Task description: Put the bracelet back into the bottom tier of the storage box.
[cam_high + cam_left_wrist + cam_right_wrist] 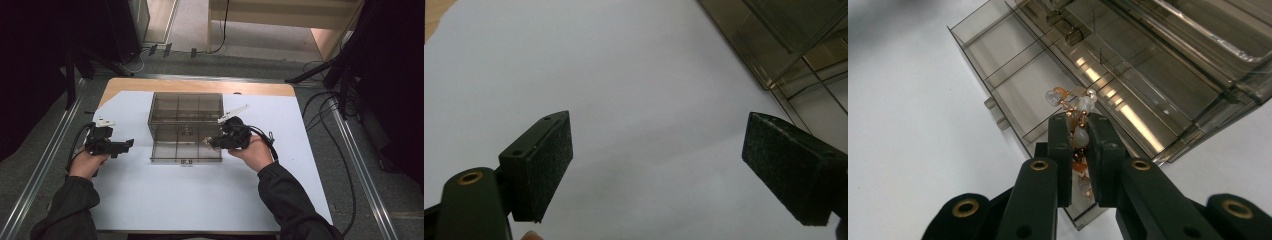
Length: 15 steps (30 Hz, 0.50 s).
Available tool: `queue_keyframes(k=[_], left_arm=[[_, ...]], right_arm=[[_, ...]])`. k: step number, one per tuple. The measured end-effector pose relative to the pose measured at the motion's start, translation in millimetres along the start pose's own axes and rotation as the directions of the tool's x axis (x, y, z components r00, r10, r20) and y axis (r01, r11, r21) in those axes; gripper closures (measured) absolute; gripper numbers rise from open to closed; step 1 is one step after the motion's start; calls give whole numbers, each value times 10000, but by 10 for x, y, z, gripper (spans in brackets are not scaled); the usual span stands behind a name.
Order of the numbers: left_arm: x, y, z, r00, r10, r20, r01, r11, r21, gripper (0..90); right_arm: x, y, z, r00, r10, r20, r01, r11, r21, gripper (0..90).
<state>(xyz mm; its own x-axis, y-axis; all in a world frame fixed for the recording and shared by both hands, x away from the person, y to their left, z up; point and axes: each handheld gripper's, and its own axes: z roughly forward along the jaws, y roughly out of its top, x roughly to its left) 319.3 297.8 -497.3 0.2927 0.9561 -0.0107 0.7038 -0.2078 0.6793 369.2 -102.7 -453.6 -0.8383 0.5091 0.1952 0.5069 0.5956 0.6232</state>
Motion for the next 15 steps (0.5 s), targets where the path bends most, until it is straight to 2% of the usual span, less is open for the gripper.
queue_keyframes(k=[15], left_arm=[[4,0,1,10000,-52,27,52,10000,-7,140]], right_arm=[[-23,-41,170,9998,174,-67,-170,9985,514,832]])
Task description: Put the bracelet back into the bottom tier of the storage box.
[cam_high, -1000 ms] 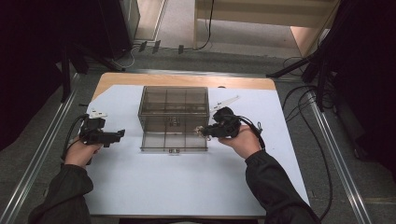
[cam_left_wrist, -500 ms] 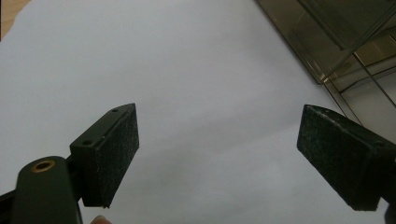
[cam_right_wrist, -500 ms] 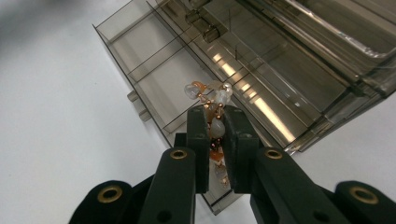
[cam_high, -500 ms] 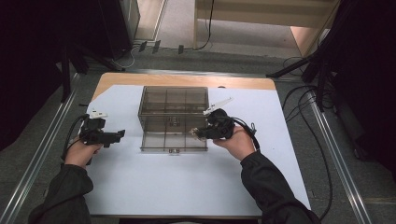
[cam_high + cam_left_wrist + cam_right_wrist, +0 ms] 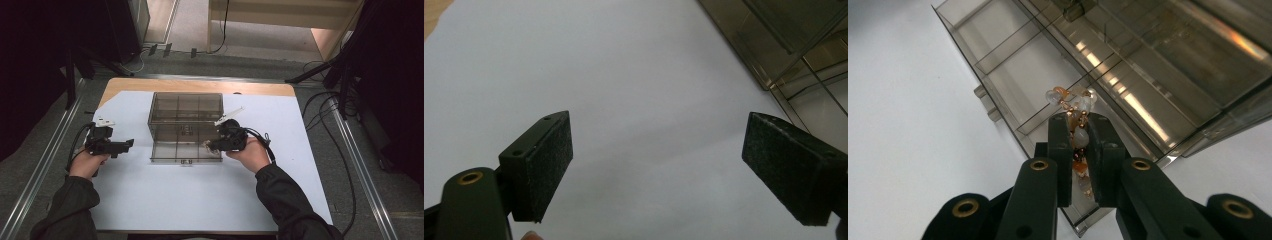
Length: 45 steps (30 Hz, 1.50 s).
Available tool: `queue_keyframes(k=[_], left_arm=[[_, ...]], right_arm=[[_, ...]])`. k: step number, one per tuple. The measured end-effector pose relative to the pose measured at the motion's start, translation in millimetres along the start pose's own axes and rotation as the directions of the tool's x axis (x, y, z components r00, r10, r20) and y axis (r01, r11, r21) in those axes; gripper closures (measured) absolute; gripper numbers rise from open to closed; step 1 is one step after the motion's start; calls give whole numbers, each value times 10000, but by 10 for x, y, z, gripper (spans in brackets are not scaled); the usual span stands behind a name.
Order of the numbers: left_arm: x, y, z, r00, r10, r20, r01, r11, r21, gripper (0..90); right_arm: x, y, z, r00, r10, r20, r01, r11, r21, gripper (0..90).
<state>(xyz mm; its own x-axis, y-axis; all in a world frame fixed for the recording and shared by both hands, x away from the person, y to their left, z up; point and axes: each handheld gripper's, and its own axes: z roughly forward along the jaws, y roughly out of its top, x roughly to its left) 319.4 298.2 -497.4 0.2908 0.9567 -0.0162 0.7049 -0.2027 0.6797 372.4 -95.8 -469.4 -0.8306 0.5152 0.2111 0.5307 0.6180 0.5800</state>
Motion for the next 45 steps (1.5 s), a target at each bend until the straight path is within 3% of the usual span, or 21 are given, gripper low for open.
queue_keyframes(k=[21,45], left_arm=[[3,-5,8,10000,-47,72,46,10000,83,141],[4,-10,19,9998,-53,167,50,9998,182,141]], right_arm=[[-17,-60,179,9999,116,3,-116,9977,670,831],[-77,-60,331,9991,250,344,-274,9971,711,822]])
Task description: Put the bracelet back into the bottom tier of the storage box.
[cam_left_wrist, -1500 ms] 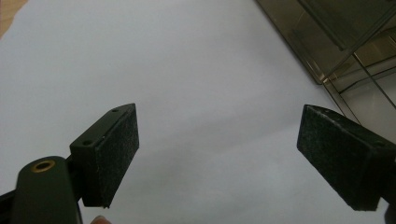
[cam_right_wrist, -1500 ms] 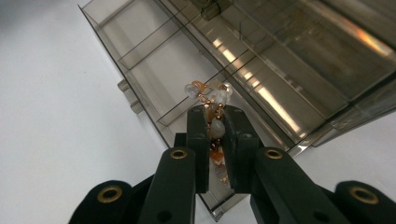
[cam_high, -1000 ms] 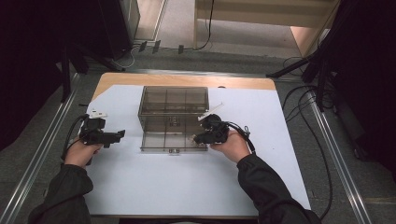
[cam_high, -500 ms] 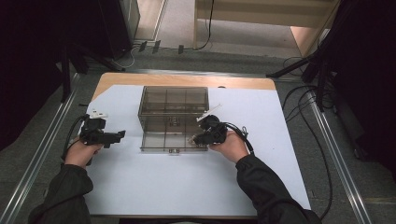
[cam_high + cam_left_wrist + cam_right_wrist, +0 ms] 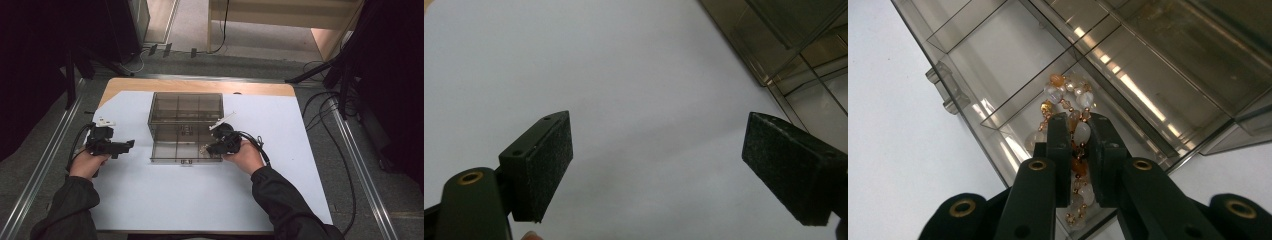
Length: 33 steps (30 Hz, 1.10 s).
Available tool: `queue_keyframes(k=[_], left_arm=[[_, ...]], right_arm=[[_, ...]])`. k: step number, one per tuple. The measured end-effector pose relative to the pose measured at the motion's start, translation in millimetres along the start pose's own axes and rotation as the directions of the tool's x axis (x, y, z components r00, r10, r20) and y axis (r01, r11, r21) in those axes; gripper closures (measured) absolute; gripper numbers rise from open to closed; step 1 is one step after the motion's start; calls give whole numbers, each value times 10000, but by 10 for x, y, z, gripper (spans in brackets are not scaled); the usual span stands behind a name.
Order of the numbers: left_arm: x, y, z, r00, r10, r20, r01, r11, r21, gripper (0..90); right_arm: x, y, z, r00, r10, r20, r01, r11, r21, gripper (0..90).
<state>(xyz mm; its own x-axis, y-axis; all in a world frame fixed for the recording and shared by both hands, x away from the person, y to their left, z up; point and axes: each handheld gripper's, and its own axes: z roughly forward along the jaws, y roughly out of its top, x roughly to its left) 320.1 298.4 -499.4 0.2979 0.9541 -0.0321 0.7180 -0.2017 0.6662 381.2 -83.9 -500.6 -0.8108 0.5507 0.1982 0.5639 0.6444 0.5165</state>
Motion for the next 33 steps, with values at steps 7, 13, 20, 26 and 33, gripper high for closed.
queue_keyframes(k=[7,13,20,26,33], left_arm=[[-1,-2,3,10000,34,-6,-34,10000,19,141],[6,-6,2,10000,13,-15,-13,10000,13,141],[-1,-1,-6,9999,62,-96,-63,9999,-88,141],[0,0,-9,9999,12,-119,-14,9999,-125,141],[1,1,-8,9999,43,-125,-44,9999,-136,141]], right_arm=[[-14,0,17,10000,68,20,-68,10000,31,813],[-28,1,34,9999,103,14,-103,9999,-17,792],[-46,7,-3,9997,261,-20,-261,9995,-178,771],[-49,13,-19,9996,265,-109,-268,9993,-245,736],[-52,19,-58,9996,251,-155,-256,9990,-376,713]])
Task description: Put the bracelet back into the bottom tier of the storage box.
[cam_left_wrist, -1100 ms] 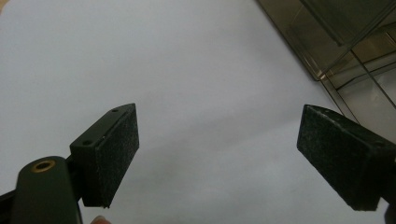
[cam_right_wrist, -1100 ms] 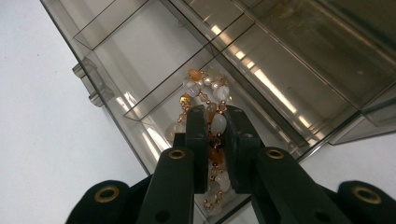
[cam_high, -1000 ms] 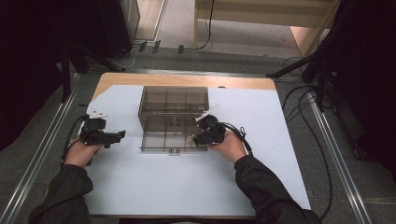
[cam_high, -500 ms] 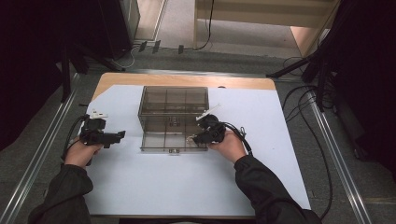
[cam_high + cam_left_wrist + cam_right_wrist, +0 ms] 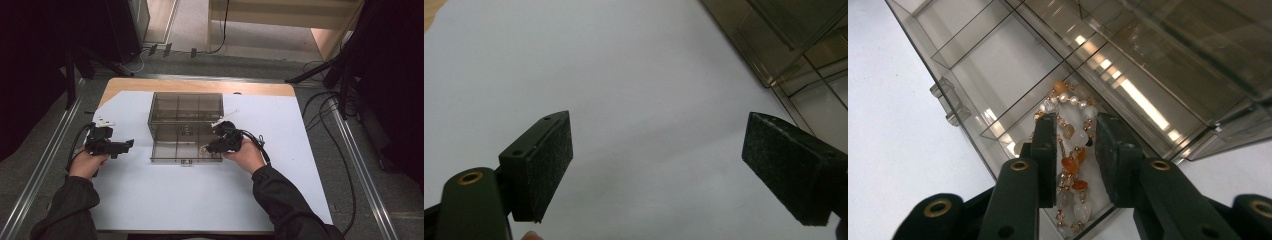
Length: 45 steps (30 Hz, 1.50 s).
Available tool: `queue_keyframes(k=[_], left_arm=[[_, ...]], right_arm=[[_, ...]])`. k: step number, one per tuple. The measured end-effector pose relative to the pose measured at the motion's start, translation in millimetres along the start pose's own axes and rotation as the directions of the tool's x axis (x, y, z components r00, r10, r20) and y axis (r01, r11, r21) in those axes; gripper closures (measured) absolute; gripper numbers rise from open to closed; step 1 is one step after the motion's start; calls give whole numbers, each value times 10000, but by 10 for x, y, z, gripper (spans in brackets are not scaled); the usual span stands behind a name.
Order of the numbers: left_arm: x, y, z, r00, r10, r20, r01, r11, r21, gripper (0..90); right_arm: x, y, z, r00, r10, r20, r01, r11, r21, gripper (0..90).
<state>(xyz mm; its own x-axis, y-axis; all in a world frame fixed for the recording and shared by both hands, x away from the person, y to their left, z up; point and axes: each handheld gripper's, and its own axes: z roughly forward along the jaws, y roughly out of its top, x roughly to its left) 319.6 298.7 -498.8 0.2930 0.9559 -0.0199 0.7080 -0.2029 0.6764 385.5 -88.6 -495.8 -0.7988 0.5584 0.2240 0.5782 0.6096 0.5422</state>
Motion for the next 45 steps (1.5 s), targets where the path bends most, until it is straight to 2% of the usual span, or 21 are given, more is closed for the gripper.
queue_keyframes(k=[5,13,21,28,35,45], left_arm=[[-3,0,-1,10000,28,-47,-29,10000,-4,143],[-11,4,7,9999,116,-39,-116,9999,42,143],[1,2,5,9999,41,-120,-40,10000,27,143],[-2,5,8,9999,68,-117,-68,10000,23,143],[-8,28,26,9999,97,-90,-97,9999,34,143],[-11,40,49,9999,118,-61,-118,9999,30,143]], right_arm=[[0,6,-49,9999,-31,-101,29,9998,-216,632],[12,3,-126,9995,-174,-249,163,9989,-434,567],[51,-22,-226,9974,-678,-261,664,9966,-486,492],[45,-47,-307,9963,-801,-300,781,9950,-621,446],[-6,-132,-428,9942,-1076,26,1075,9913,-762,397],[-126,-253,-588,9958,-875,267,900,9891,-1167,324]])
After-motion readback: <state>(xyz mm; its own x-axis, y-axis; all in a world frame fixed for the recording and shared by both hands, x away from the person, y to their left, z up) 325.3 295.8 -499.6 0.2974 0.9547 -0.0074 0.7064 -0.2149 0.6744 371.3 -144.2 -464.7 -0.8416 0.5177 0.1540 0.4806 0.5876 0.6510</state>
